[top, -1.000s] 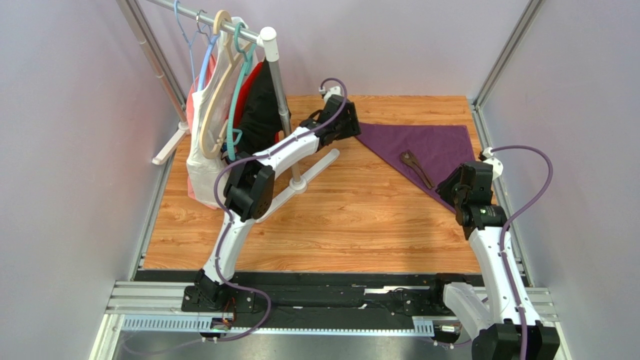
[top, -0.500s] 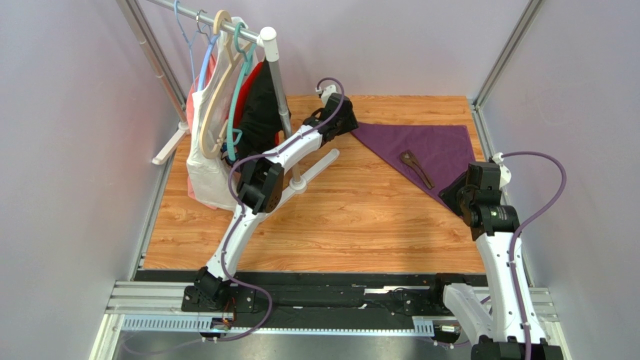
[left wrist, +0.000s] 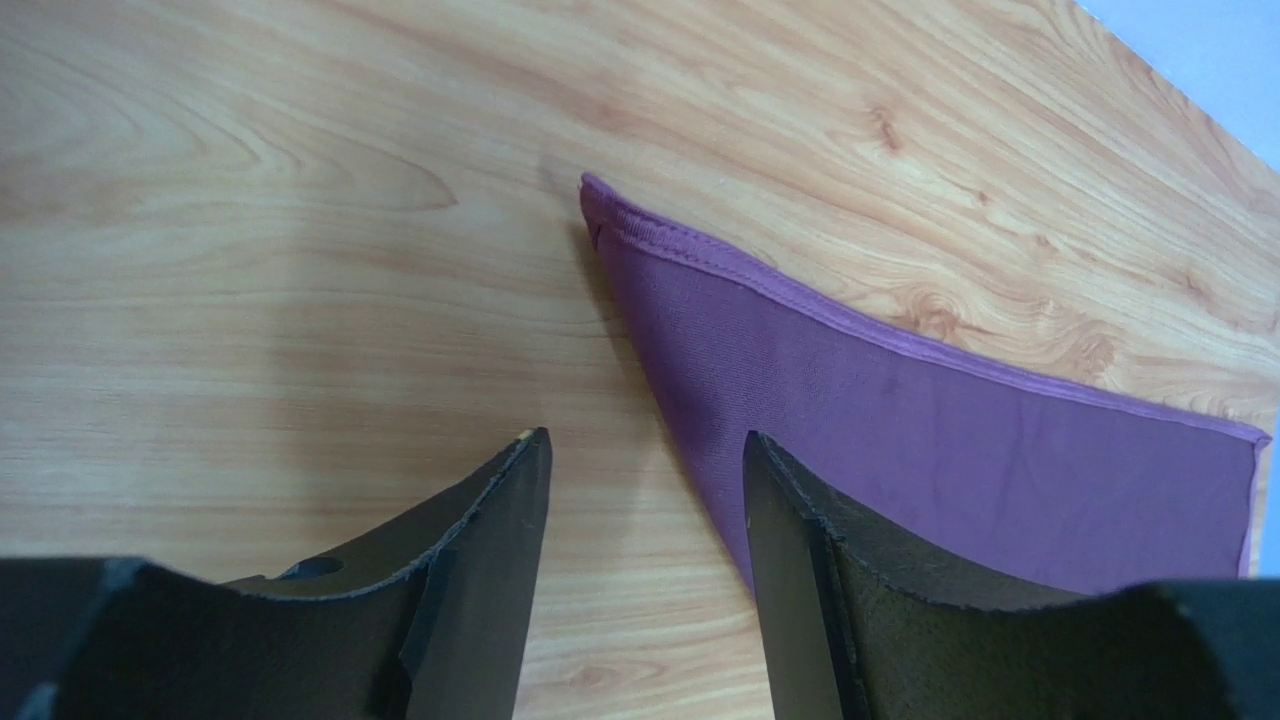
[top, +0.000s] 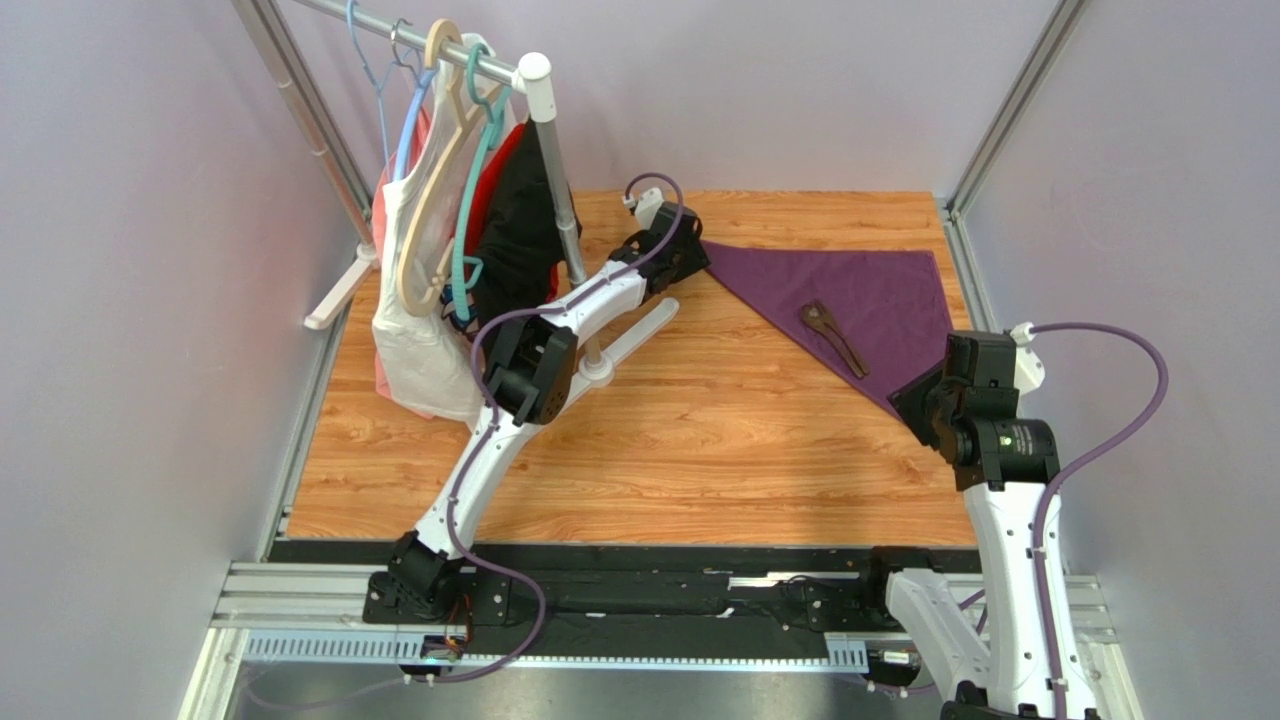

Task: Fold the napkin, place the utensils inside, and roll it up
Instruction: Fold the napkin

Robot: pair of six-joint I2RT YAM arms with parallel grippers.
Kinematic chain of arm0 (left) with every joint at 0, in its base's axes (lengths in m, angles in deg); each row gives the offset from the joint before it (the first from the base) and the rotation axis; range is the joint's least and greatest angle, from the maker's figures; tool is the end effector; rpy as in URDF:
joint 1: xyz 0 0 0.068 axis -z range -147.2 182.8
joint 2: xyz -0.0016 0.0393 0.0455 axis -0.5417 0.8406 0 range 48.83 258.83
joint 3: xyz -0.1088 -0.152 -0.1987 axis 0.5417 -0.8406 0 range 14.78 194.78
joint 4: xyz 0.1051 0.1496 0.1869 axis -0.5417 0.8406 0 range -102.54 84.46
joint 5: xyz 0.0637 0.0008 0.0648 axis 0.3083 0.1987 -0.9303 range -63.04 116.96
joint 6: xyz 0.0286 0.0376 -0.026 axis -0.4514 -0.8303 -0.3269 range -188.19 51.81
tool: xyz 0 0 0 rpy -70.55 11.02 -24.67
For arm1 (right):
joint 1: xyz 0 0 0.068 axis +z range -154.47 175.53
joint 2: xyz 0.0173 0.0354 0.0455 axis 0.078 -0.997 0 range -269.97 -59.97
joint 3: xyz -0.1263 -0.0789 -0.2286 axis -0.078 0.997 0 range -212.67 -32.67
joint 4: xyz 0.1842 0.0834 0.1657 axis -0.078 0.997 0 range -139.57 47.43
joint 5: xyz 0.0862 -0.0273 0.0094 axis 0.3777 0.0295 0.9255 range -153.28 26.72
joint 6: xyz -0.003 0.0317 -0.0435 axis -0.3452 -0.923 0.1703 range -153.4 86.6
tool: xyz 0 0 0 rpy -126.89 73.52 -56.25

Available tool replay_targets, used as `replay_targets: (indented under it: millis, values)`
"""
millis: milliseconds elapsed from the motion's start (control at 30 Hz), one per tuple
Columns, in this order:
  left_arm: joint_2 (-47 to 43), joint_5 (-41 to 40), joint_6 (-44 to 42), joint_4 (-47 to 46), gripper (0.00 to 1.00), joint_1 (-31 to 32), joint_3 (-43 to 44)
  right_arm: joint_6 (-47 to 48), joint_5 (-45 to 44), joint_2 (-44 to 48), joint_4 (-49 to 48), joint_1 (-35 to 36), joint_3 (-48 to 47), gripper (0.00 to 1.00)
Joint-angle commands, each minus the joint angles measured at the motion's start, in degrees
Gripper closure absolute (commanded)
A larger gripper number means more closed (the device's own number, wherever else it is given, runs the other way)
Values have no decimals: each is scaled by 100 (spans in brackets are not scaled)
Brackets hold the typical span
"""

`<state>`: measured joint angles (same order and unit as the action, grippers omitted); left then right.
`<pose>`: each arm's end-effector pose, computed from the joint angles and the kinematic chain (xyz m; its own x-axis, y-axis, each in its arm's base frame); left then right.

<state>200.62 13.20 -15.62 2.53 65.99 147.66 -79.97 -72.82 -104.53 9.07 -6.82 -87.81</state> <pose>0.5016 -0.3180 0.1550 -0.5754 -0.5454 -0.6095 -0.1486 0.8026 -0.5778 0.1342 -0.0114 0.3215 -0.4011 0.7333 -0.5490 0.6436 0.6521 0.4007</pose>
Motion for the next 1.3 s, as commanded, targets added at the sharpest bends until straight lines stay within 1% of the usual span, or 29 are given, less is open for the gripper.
replay_targets:
  millis: [0, 67, 167, 367, 467, 767, 867, 900, 1000, 1133, 1267]
  values:
    - [290, 198, 516, -338, 42, -181, 405, -353, -109, 114, 192, -20, -173, 70]
    - [430, 286, 761, -286, 42, -199, 554, -397, -109, 105, 236, -20, -217, 70]
    - [519, 347, 1200, -303, 44, -234, 511, -432, -171, 105, 245, -20, -252, 71]
    - [370, -91, 1492, -127, 46, -234, 345, -441, -224, 61, 254, -20, -270, 71]
    - [220, -328, 1519, -241, 46, -234, 81, -467, -197, 17, 228, -20, -270, 71]
    - [255, -567, 1615, -302, 46, -252, 80, -415, -180, -36, 219, -20, -314, 71]
    - [351, -514, 1685, -347, 50, -287, 177, -423, -171, -53, 219, -20, -331, 71]
    - [369, -496, 1703, -364, 55, -295, 203, -423, -171, -45, 219, -20, -331, 71]
    - [387, -470, 1703, -426, 64, -322, 195, -415, -197, -53, 245, -20, -349, 71]
    - [334, -549, 1677, -522, 69, -331, 116, -423, -215, -27, 263, -20, -331, 71]
    - [369, -435, 1668, -707, 74, -366, 80, -432, -215, -35, 263, -20, -323, 71]
